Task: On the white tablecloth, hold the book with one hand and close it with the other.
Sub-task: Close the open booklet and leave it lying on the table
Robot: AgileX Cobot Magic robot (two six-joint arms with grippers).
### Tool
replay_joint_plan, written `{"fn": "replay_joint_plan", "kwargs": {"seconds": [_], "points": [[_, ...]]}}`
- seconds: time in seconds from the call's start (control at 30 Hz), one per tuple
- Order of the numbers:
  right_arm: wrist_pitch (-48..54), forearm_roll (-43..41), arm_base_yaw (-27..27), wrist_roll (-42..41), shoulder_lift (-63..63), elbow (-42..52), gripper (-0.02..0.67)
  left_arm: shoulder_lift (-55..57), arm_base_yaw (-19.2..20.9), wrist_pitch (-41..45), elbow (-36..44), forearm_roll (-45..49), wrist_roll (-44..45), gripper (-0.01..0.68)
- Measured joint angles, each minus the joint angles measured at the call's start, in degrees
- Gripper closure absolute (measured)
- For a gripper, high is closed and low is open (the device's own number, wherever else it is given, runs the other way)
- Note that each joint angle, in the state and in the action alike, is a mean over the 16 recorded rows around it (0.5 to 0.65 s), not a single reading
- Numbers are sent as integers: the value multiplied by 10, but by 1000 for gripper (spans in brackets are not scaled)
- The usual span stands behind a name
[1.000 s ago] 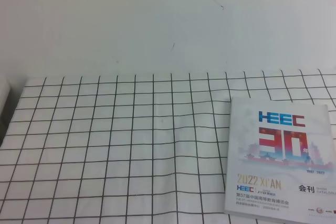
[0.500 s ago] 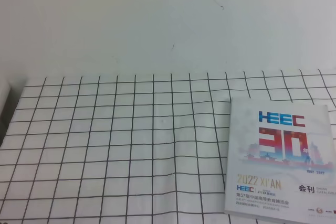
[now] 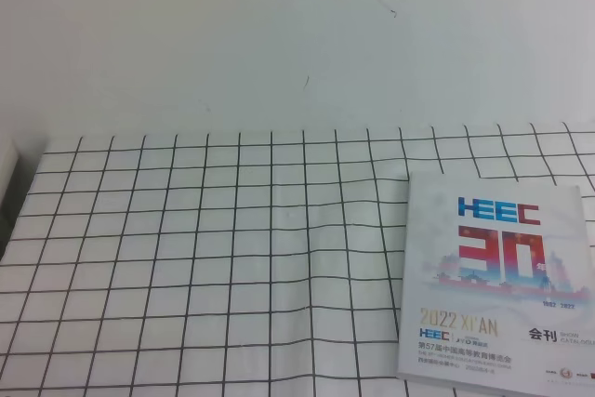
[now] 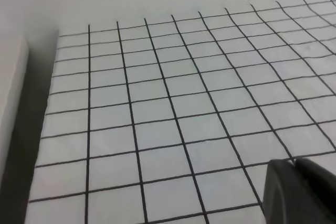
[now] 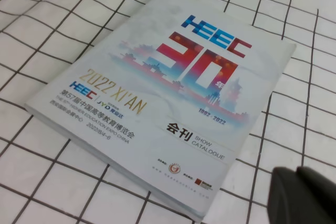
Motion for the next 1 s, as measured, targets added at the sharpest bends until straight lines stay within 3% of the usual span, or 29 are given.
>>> {"fn": "replay_joint_plan", "kwargs": {"seconds": [0.3,1.0], "points": [[0,1,0,0,0,0,652,0,-8,0,-1,38,-64,675],[0,1,0,0,0,0,652,0,-8,1,-1,54,-48,675]]}}
